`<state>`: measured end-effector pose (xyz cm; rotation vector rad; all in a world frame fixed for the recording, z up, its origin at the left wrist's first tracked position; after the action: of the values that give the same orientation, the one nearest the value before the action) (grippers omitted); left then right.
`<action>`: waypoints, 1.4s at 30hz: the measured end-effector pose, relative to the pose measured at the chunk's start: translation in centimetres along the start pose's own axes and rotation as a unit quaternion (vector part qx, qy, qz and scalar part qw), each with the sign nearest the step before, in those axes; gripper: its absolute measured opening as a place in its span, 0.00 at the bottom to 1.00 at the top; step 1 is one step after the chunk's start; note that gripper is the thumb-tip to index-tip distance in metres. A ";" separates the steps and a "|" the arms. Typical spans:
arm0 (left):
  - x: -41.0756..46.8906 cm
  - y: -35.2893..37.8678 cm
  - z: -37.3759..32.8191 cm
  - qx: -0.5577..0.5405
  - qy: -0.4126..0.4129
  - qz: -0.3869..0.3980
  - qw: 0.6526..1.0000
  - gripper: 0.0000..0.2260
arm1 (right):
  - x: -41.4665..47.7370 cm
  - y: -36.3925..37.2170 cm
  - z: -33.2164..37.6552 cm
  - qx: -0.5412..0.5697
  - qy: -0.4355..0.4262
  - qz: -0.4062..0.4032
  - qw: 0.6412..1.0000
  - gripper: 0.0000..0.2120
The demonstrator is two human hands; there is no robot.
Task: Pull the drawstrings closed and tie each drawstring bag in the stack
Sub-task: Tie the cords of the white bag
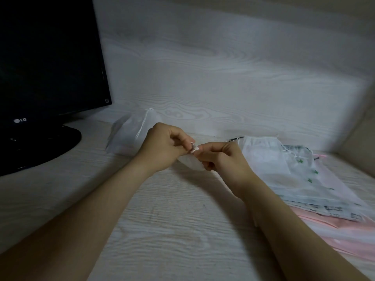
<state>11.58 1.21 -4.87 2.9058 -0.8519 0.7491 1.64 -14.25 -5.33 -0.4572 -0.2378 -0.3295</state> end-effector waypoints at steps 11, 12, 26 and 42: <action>-0.5 1.1 -0.5 0.006 0.028 0.064 0.998 0.09 | 0.4 -0.3 -0.9 0.069 0.038 -0.016 0.997 0.07; -0.4 1.1 -0.5 0.023 0.038 0.044 0.998 0.08 | 0.4 -0.3 -0.9 0.063 0.035 -0.013 0.997 0.08; 0.4 0.4 -1.9 -0.109 -0.115 -0.019 0.987 0.18 | 0.6 -0.7 -1.1 0.027 0.046 -0.063 0.997 0.05; -1.3 1.9 -0.3 -0.119 -0.292 0.093 0.945 0.24 | 0.3 -0.6 -1.0 -0.029 0.001 -0.052 0.998 0.03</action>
<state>9.57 0.27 -5.41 2.8649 -1.1694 -0.2363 1.81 -15.26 -5.87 -0.5025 -0.2513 -0.4403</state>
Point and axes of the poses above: each hand's wrist, its own x-axis towards the middle knuckle, its own y-axis out of the palm, z = x × y, the point moved 3 cm from there along x, towards the middle knuckle, and after that the axes turned 13 degrees about -x, right-handed, at the moved point
